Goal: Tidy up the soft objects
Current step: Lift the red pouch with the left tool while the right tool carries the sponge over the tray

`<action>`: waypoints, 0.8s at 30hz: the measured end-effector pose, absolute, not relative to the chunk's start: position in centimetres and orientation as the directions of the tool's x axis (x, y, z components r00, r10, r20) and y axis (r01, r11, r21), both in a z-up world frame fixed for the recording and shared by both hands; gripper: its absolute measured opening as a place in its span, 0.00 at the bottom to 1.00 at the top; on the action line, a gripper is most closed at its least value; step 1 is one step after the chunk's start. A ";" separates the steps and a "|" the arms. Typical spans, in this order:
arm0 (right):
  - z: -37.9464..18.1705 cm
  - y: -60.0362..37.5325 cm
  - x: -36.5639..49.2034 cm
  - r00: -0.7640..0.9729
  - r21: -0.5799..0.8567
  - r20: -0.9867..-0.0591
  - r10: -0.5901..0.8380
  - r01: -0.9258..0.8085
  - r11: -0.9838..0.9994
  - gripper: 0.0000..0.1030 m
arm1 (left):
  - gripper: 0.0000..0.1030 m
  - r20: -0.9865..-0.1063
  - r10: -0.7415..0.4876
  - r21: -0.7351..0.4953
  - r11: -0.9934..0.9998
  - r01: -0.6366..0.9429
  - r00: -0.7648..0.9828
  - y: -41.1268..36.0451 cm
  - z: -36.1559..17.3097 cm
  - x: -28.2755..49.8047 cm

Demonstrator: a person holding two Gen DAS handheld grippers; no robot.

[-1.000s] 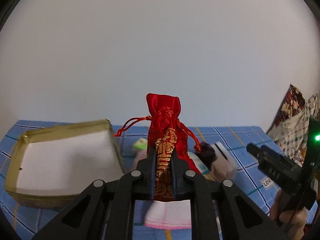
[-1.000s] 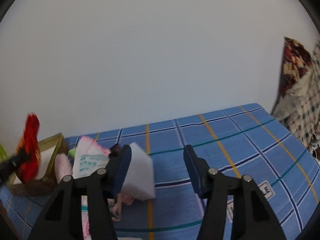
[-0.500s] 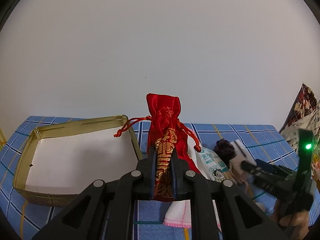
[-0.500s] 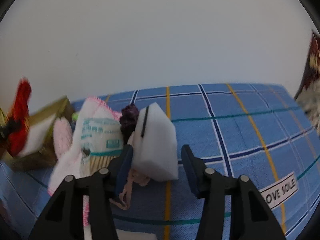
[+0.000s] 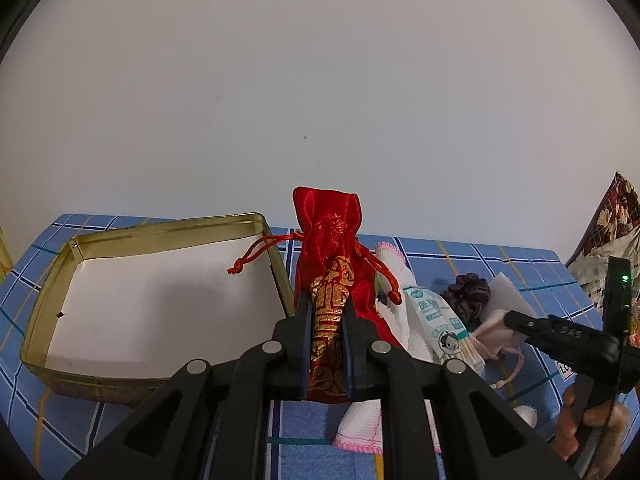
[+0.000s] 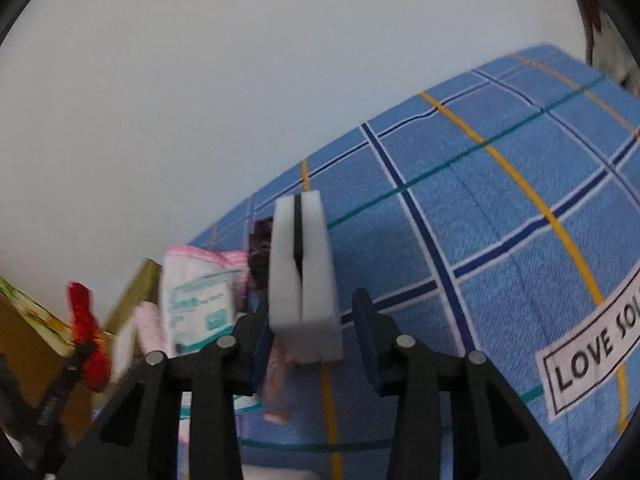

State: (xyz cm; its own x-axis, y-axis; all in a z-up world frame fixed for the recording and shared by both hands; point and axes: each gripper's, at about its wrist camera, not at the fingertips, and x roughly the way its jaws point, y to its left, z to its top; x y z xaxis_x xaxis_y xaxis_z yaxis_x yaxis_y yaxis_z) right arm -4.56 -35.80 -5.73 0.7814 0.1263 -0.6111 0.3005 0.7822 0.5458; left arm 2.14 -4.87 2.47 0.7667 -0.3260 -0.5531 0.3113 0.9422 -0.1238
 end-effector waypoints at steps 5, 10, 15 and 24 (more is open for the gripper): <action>-5.5 -36.1 -4.3 0.822 0.672 -0.503 0.267 0.178 0.718 0.39 | 0.13 -0.551 -0.327 -0.124 0.942 0.312 0.768 -4.7 2.4 2.2; -3.7 -36.4 -5.2 0.876 0.656 -0.437 0.202 0.157 0.738 0.82 | 0.13 -0.550 -0.320 -0.119 0.944 0.307 0.772 -4.7 2.4 2.0; -3.9 -36.1 -3.8 0.848 0.591 -0.499 0.179 0.182 0.786 0.75 | 0.13 -0.553 -0.315 -0.116 0.946 0.303 0.771 -4.8 2.4 2.0; -5.3 -37.0 -3.4 0.812 0.591 -0.545 0.208 0.196 0.783 0.24 | 0.13 -0.553 -0.301 -0.111 0.951 0.290 0.777 -4.9 2.5 2.1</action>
